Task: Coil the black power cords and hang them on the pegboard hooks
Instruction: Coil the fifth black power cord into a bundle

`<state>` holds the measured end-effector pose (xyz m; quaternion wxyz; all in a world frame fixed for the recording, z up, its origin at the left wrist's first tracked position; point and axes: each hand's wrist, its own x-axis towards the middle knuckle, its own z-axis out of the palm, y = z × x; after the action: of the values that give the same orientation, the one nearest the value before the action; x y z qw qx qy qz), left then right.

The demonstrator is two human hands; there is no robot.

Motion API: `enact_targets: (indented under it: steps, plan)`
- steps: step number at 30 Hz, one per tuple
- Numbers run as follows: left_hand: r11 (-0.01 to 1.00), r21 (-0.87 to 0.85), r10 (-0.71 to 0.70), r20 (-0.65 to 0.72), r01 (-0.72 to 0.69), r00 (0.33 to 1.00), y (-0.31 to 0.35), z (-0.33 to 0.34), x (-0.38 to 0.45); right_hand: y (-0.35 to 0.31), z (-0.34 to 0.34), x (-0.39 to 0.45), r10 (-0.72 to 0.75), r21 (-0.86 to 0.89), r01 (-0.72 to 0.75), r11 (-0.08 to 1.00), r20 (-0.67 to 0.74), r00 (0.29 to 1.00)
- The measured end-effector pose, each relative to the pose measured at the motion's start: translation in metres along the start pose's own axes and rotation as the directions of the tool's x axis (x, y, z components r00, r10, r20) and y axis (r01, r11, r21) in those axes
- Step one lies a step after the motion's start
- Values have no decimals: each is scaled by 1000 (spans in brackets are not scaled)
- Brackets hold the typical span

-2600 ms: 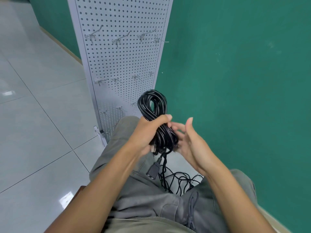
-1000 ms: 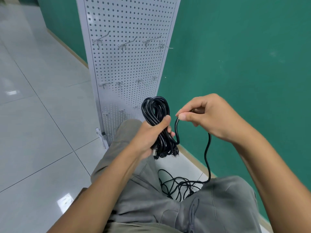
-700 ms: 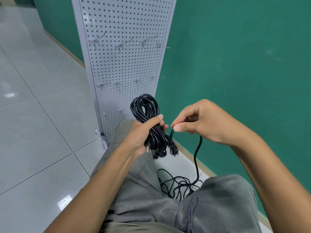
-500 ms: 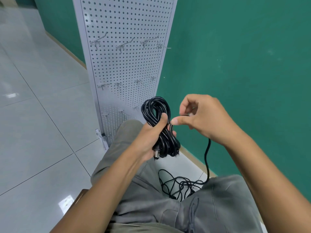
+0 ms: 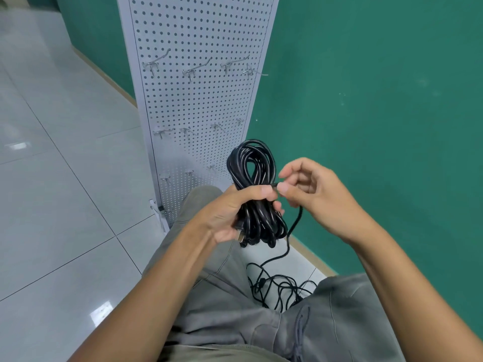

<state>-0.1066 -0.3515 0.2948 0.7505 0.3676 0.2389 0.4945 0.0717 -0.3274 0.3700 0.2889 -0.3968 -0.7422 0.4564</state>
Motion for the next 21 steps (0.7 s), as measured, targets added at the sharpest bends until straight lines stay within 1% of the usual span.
enact_targets:
  steps: [2, 4, 7, 9, 11, 13, 15, 17, 19, 21]
  plan:
    - [1000, 29, 8, 20, -8, 1000, 6, 0, -2, 10, -1, -6, 11, 44, -11, 999, 15, 1000]
    - [1000, 2, 4, 40, -4, 999, 10, 2, -4, 21, -3, -12, 41, 26, -41, 999, 27, 999]
    - [998, -65, -15, -35, 13, 999, 12, 0, -6, 35, -6, -22, 86, -56, -83, 995, 47, 995]
    - [998, -58, -44, -53, 40, 998, 12, -2, -5, 40, -9, -27, 82, -14, -82, 997, -4, 997]
    - [996, -17, -85, -94, 84, 992, 10, -4, -5, 39, -14, -29, 52, 23, -50, 998, -79, 996]
    - [991, 11, -129, -162, 133, 978, 7, -5, -4, 32, -18, -29, 17, 4, -17, 1000, -127, 992]
    - [984, 55, -153, -210, 168, 966, 7, -4, -5, 22, -20, -29, -18, -36, 13, 999, -147, 989]
    - [972, 159, -133, -230, 172, 964, 4, -2, -4, 11, -20, -26, -39, -34, 34, 999, -182, 982]
    - [950, 250, -128, -242, 189, 962, 0, 2, -3, 1, -15, -21, -31, 25, 38, 999, -219, 975]
    - [931, 299, -147, -215, 208, 966, -8, 8, -1, -7, -7, -15, -20, 25, 26, 999, -229, 973]
